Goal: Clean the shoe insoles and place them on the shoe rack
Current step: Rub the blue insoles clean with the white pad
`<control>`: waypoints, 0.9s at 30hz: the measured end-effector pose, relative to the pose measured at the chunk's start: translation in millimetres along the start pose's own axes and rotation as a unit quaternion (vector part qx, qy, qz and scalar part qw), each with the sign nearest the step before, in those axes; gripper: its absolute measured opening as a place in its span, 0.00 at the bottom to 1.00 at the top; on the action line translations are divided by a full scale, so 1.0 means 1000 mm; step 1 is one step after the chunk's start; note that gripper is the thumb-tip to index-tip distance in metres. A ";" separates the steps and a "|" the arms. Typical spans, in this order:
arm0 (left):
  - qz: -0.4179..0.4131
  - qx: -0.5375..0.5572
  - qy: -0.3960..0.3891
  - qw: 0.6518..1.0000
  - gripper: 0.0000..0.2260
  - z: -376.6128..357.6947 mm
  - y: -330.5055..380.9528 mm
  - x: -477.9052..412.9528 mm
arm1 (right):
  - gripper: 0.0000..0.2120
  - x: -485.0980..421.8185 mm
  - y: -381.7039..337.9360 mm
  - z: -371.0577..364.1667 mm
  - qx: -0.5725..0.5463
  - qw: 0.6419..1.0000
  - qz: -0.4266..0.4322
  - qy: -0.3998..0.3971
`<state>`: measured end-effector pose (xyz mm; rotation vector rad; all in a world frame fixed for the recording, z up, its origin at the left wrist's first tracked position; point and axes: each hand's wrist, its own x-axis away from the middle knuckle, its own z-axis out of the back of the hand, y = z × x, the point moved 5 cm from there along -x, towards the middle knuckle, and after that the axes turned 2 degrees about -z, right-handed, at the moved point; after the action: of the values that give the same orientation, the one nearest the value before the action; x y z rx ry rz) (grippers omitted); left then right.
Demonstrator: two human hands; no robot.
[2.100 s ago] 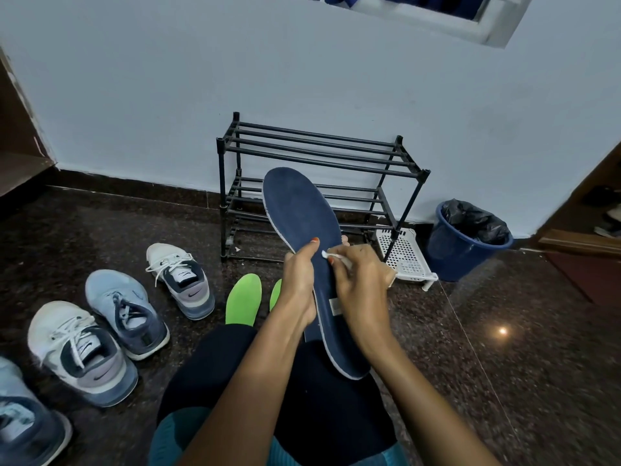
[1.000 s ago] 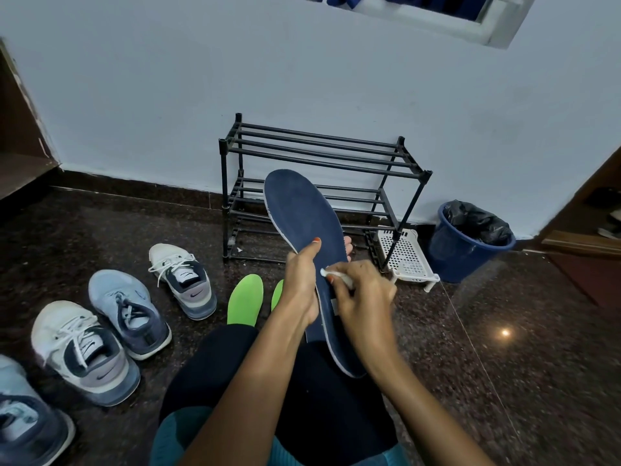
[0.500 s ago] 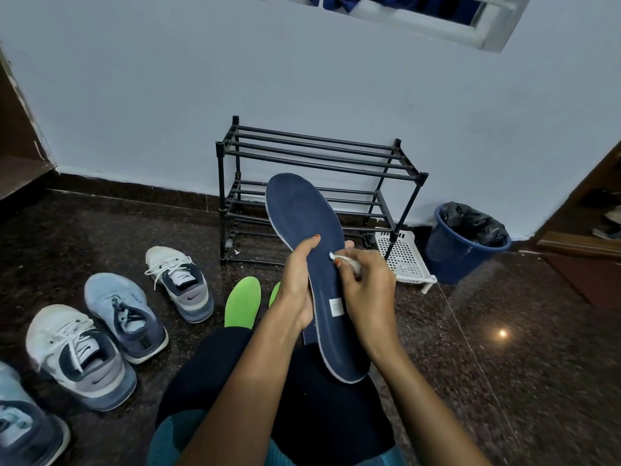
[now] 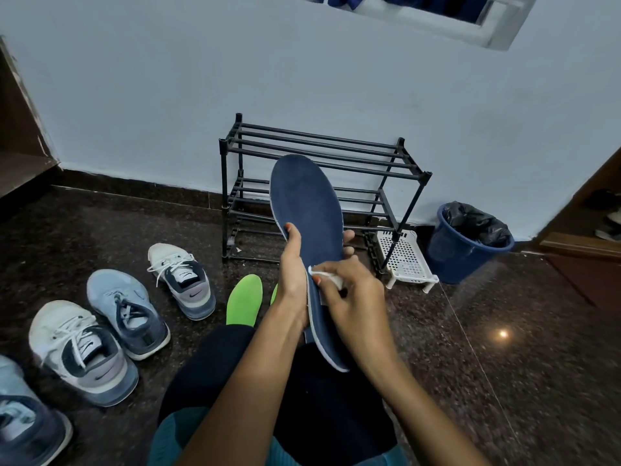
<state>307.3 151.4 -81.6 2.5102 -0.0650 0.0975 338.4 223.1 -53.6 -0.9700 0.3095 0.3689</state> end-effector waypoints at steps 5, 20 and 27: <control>-0.014 -0.010 -0.026 1.000 0.38 -0.003 0.001 0.001 | 0.06 -0.009 0.001 0.002 0.039 0.999 0.023 0.014; -0.056 -0.026 -0.003 0.998 0.36 -0.002 -0.003 0.001 | 0.06 -0.013 -0.001 0.005 0.036 0.999 0.018 0.029; -0.046 -0.001 0.003 0.999 0.33 0.001 0.001 -0.001 | 0.07 0.007 -0.005 -0.001 0.011 0.999 0.051 0.016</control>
<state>306.3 150.3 -81.9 2.5059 0.0528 0.0677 346.5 221.0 -52.8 -0.9409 0.3928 0.4417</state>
